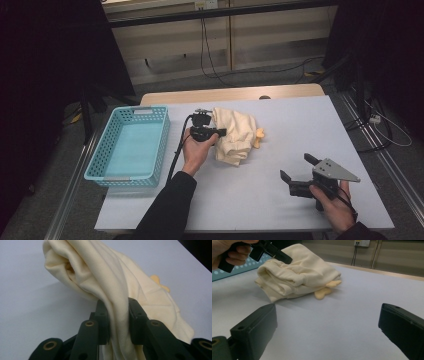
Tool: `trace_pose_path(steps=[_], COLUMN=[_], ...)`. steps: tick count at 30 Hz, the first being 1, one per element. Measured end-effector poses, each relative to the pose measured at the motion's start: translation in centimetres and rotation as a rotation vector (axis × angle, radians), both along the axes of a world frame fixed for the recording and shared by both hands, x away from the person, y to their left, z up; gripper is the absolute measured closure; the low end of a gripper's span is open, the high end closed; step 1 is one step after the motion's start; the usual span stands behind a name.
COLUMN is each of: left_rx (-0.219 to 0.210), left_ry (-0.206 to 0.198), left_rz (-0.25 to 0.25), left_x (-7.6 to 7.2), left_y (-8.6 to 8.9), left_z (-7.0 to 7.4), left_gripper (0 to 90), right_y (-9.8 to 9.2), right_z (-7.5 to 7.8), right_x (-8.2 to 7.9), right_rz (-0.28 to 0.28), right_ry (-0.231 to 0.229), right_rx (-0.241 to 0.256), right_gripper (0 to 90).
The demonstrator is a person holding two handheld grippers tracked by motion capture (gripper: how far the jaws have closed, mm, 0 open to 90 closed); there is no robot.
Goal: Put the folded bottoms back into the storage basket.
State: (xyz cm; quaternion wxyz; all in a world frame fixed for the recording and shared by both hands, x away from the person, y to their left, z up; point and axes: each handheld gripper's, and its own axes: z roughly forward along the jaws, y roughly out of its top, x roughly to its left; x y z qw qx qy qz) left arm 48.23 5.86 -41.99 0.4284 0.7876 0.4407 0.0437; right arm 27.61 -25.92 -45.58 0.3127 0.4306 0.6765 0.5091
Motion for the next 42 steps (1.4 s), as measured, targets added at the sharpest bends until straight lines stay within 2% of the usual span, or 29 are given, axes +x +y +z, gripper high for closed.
trace_pose_path(steps=[13,21,29,42], left_rx=[0.004,0.013,0.033,0.021], left_ry=[-0.035,-0.076,-0.083,-0.135], left_rz=[-0.029,-0.044,-0.047,-0.05], left_x=[-0.5,-1.1,-1.2,-2.0], left_y=[0.7,1.2,2.1,3.5], left_z=[1.4,2.6,3.3,4.5], left_gripper=[73.7,73.8,74.0,74.2], right_y=[-0.1,-0.1,-0.1,0.0], right_z=[0.0,0.0,0.0,-0.1], right_x=[0.0,0.0,0.0,0.0], right_rz=[-0.005,-0.005,-0.002,-0.005], right_ry=[0.004,0.004,0.007,0.008], right_rx=[0.006,0.002,0.005,0.003], right_gripper=[1.6,1.6,1.6,1.6])
